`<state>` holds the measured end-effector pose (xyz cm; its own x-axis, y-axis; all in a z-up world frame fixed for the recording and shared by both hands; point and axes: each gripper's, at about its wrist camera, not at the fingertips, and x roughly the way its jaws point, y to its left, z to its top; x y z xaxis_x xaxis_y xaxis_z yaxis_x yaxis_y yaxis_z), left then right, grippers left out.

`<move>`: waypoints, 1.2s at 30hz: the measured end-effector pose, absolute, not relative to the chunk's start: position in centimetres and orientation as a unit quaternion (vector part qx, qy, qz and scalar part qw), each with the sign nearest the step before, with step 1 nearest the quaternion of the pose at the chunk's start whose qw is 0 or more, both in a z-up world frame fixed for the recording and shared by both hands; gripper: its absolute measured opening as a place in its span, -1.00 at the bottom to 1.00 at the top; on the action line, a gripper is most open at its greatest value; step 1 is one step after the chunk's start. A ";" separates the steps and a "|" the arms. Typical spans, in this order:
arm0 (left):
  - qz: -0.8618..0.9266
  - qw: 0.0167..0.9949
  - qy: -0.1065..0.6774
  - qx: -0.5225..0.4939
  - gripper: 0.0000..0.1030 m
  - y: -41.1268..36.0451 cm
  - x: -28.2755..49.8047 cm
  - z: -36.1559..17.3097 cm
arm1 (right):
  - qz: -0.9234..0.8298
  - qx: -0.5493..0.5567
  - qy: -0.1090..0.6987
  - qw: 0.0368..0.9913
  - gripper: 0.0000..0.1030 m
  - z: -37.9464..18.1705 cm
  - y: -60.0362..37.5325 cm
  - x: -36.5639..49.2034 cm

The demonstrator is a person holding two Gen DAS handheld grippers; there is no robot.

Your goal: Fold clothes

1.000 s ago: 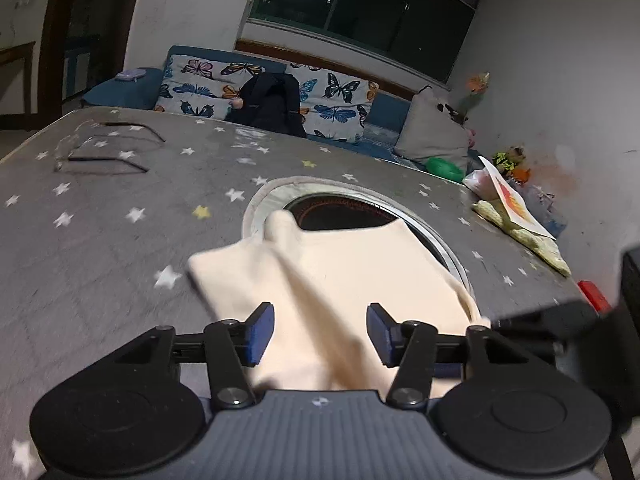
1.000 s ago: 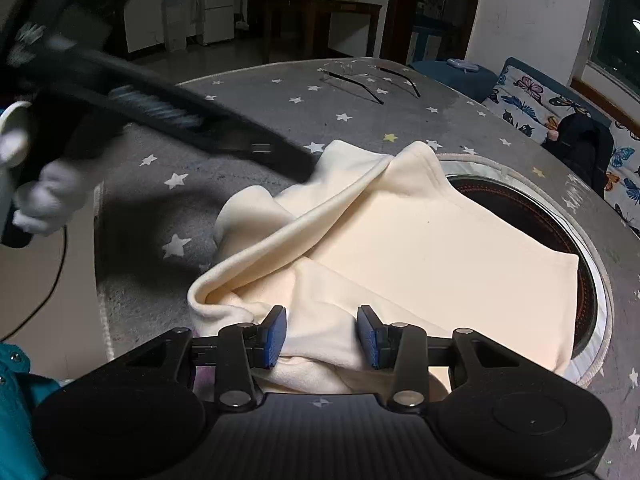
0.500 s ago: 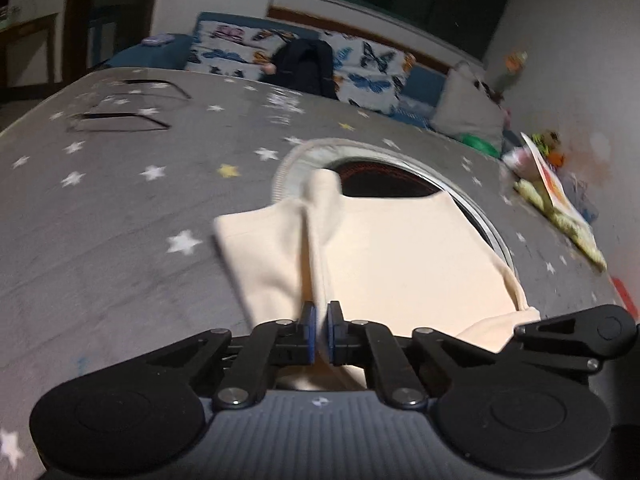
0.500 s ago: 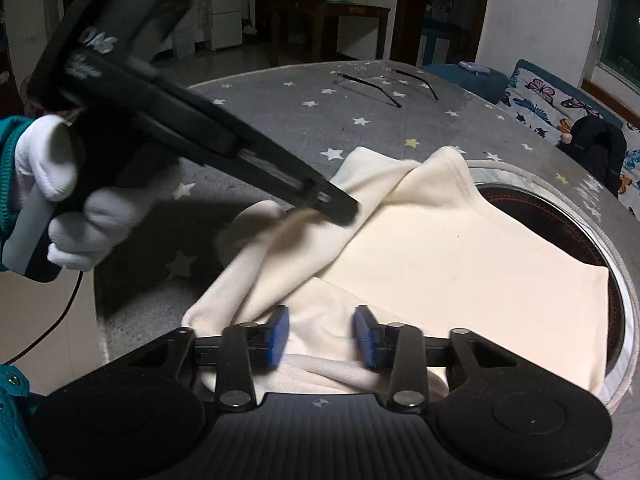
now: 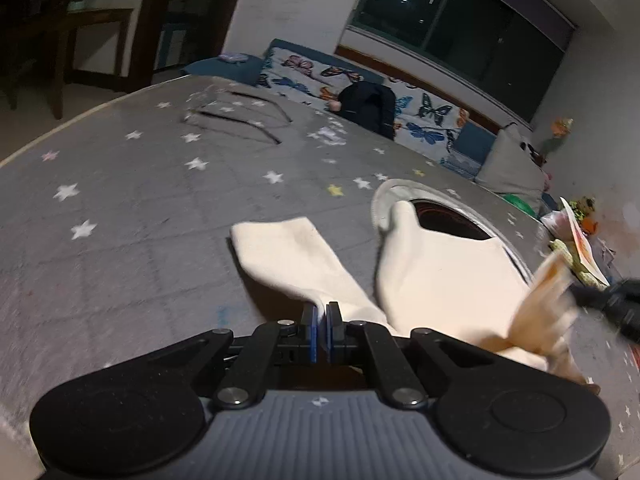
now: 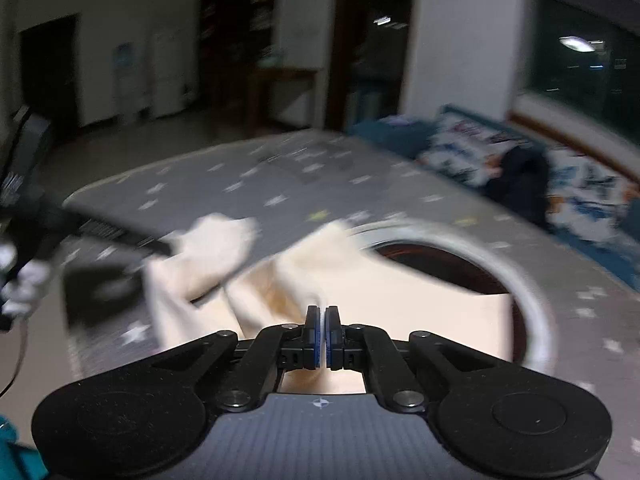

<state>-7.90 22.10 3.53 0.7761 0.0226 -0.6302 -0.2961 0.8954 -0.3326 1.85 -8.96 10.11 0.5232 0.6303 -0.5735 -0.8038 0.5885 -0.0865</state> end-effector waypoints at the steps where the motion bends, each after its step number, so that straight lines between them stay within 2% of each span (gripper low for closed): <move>1: 0.089 0.917 0.325 -0.215 -0.93 22.3 -8.2 3.3 | 0.399 -0.167 0.244 0.868 -0.95 10.6 -10.1 2.2; 9: 0.106 0.910 0.327 -0.232 -0.93 23.2 -9.8 2.6 | 0.193 -0.112 0.226 0.948 -0.95 11.4 -21.6 5.0; 17: 0.123 0.908 0.329 -0.231 -0.92 23.7 -11.1 2.7 | 0.016 -0.066 0.282 0.957 -0.95 7.8 -32.7 4.5; 20: 0.125 0.906 0.335 -0.226 -0.91 23.6 -11.3 2.7 | -0.019 -0.042 0.315 0.948 -0.87 6.2 -35.2 4.4; 22: 0.130 0.906 0.337 -0.219 -0.87 23.5 -11.6 2.9 | -0.004 -0.035 0.321 0.946 -0.84 5.9 -35.1 4.1; 25: 0.139 0.910 0.337 -0.196 -0.82 22.9 -11.9 3.5 | 0.058 -0.035 0.324 0.943 -0.66 6.0 -32.5 3.8; 30: 0.131 0.926 0.316 -0.157 -0.81 21.5 -12.4 5.9 | 0.177 -0.042 0.336 0.924 -0.60 5.9 -27.2 3.2; 31: 0.123 0.931 0.310 -0.150 -0.79 21.1 -12.4 6.4 | 0.200 -0.043 0.338 0.919 -0.59 5.9 -26.2 3.1; 35: 0.061 0.945 0.292 -0.136 -0.18 18.7 -11.7 7.6 | 0.293 -0.047 0.343 0.891 -0.47 5.8 -22.0 2.6; 36: 0.043 0.946 0.292 -0.132 -0.17 17.9 -11.2 7.7 | 0.316 -0.048 0.344 0.883 -0.39 5.8 -20.9 2.5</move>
<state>-11.20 17.89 7.70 0.8253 0.0050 -0.5647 -0.1591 0.9616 -0.2239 2.53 -20.92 5.76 0.5638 0.5246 -0.6379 -0.5907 0.7959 0.1325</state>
